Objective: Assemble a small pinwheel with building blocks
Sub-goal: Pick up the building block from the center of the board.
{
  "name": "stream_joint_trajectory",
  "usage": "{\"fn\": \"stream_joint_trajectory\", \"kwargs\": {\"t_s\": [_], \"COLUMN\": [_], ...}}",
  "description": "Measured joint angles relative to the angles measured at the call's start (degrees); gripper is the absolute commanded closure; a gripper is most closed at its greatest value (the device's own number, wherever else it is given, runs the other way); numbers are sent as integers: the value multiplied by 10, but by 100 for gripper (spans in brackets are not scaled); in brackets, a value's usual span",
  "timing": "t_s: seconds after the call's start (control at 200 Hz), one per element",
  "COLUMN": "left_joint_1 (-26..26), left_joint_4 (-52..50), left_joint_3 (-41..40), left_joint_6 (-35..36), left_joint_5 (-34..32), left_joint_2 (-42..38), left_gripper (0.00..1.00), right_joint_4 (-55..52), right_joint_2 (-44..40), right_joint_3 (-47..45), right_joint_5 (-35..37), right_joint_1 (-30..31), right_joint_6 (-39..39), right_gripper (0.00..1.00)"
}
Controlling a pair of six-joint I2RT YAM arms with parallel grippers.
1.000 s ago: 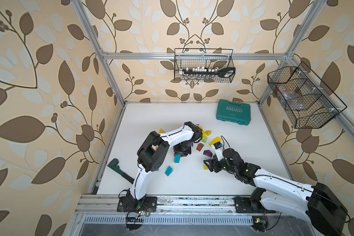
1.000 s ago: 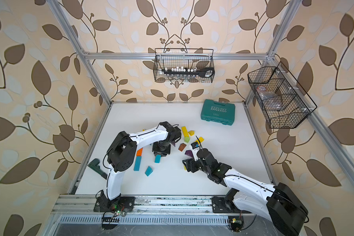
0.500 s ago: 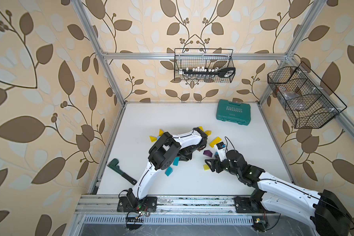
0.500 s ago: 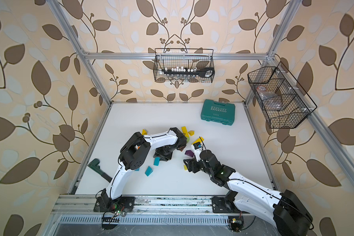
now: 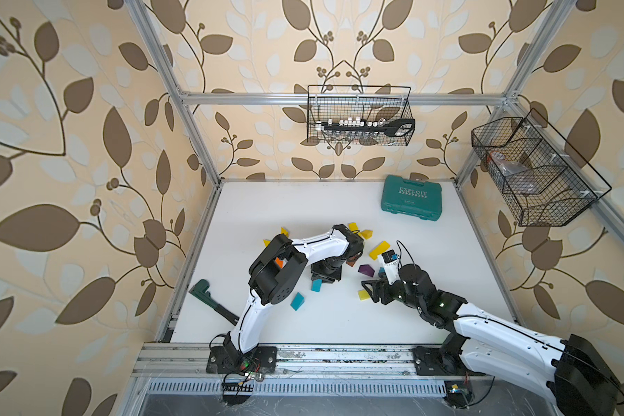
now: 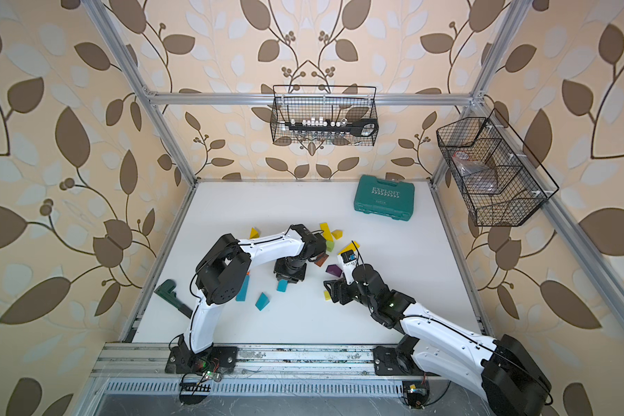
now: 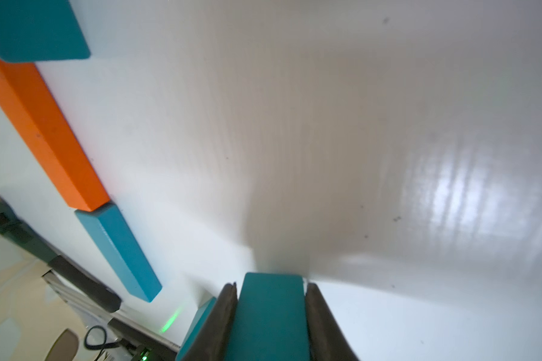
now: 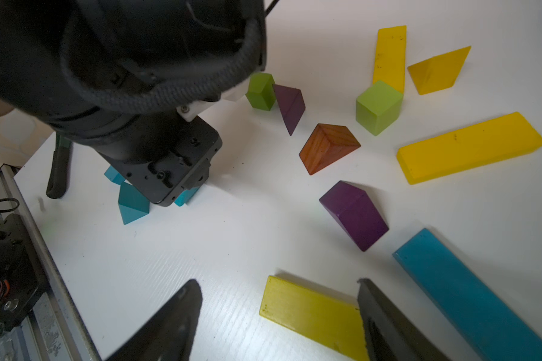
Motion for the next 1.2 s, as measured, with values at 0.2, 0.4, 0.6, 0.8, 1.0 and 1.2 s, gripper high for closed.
{"fn": "stream_joint_trajectory", "kwargs": {"t_s": [0.2,0.4,0.6,0.8,1.0,1.2], "left_joint_1": [38,123,158,159,159,159], "left_joint_4": [153,375,546,637,677,684], "left_joint_3": [-126,-277,-348,-371,-371,-371], "left_joint_6": [1,-42,-91,-115,-122,-130], "left_joint_5": [106,271,404,493,548,582], "left_joint_2": [-118,-298,-365,-378,-402,-402], "left_gripper": [96,93,90,89,86,85], "right_joint_4": [0,64,94,122,128,132], "right_joint_2": [-5,67,145,162,169,177], "right_joint_3": [0,2,56,132,164,171], "right_joint_5": [-31,-98,-130,-155,-185,-204], "right_joint_1": [0,0,0,-3,-25,-30], "right_joint_6": [4,9,2,-33,-75,-97], "right_gripper": [18,18,18,19,24,34]}}
